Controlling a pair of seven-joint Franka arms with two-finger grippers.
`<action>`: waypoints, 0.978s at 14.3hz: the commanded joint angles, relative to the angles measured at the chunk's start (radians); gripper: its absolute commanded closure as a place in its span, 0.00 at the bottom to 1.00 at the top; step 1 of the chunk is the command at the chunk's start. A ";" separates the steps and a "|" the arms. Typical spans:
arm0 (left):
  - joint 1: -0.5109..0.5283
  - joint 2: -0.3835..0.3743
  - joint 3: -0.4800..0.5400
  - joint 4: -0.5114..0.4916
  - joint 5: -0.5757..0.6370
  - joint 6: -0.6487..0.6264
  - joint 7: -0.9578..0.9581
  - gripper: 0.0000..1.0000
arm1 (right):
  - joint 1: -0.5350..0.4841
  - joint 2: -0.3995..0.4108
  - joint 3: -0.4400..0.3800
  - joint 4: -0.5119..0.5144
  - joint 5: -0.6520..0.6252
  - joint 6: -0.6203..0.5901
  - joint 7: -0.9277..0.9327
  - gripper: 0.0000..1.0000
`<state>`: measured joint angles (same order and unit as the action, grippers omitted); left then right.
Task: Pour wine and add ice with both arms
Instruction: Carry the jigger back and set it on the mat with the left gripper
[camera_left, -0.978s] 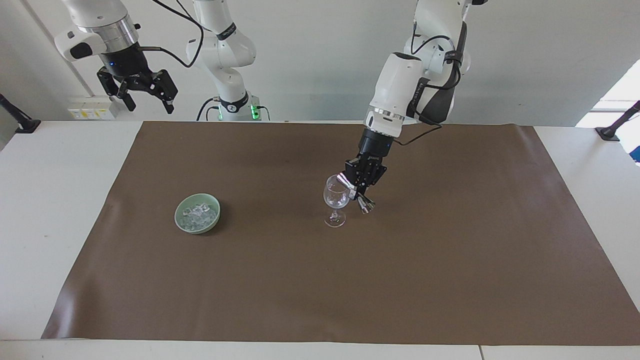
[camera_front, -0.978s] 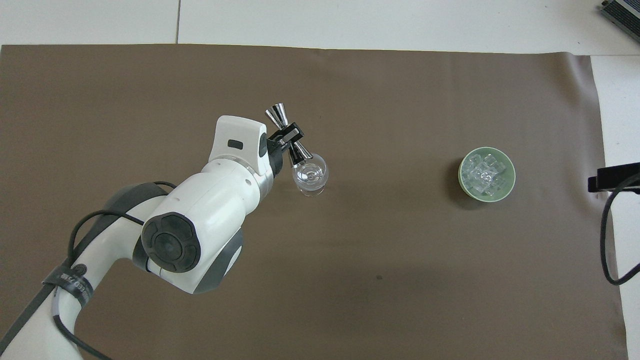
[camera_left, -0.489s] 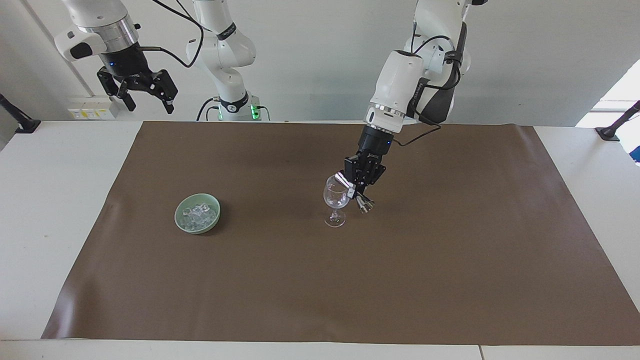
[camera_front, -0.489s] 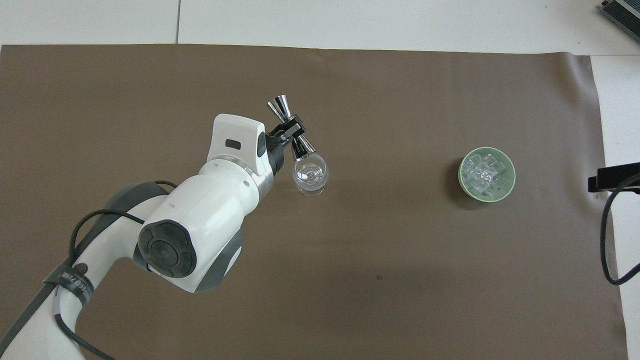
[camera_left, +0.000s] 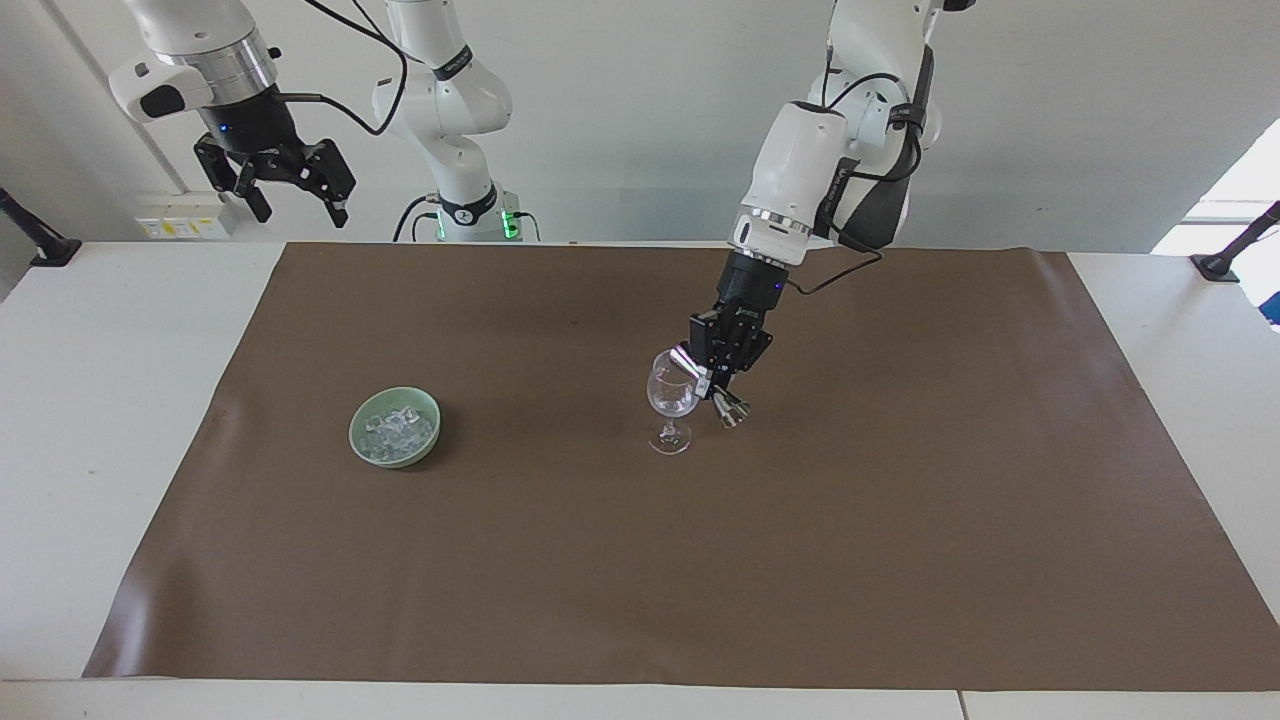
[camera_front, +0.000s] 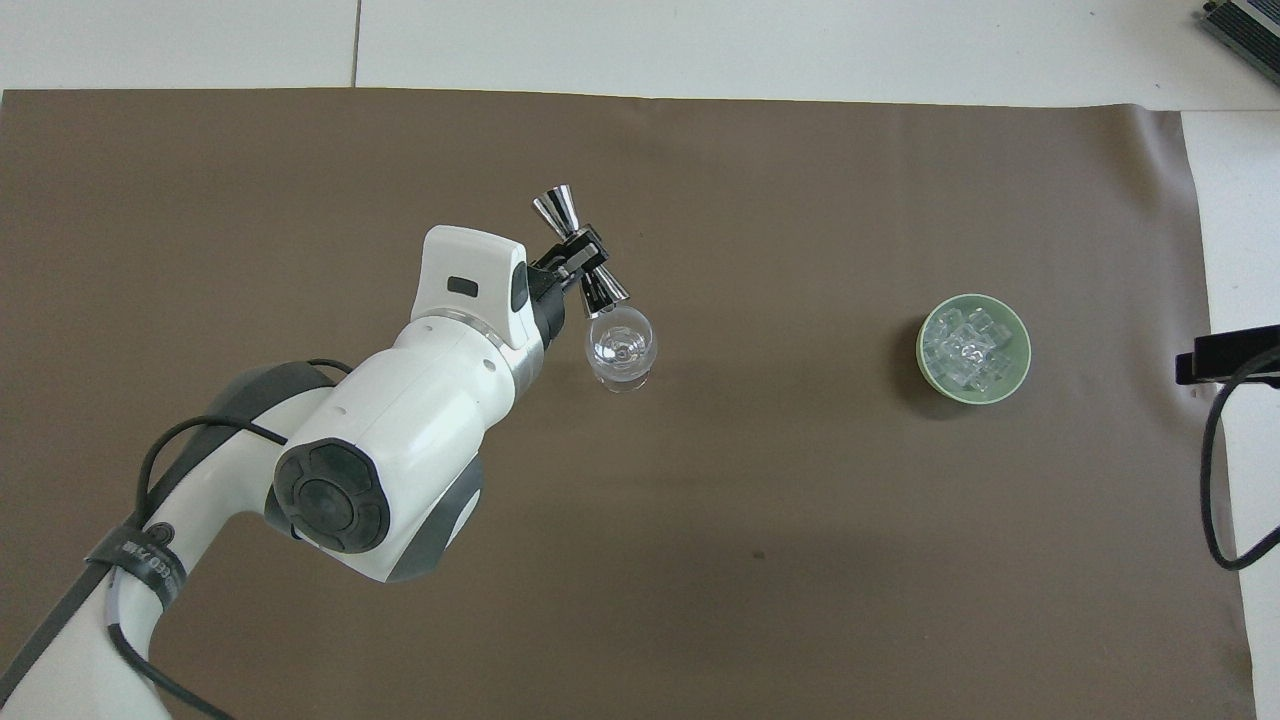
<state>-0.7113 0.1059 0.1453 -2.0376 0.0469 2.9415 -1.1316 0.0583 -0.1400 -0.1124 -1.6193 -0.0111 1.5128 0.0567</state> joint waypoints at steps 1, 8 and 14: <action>0.019 0.003 0.002 0.046 0.005 -0.125 -0.010 1.00 | -0.008 -0.004 0.007 0.002 -0.009 -0.014 0.021 0.00; 0.096 0.021 -0.001 0.102 -0.376 -0.275 0.006 1.00 | -0.008 -0.004 0.007 0.002 -0.009 -0.014 0.021 0.00; 0.281 0.052 -0.003 0.206 -0.749 -0.591 0.029 1.00 | -0.008 -0.004 0.007 0.002 -0.009 -0.014 0.021 0.00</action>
<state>-0.4993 0.1393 0.1542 -1.8723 -0.6148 2.4375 -1.1195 0.0583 -0.1400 -0.1124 -1.6193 -0.0111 1.5128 0.0567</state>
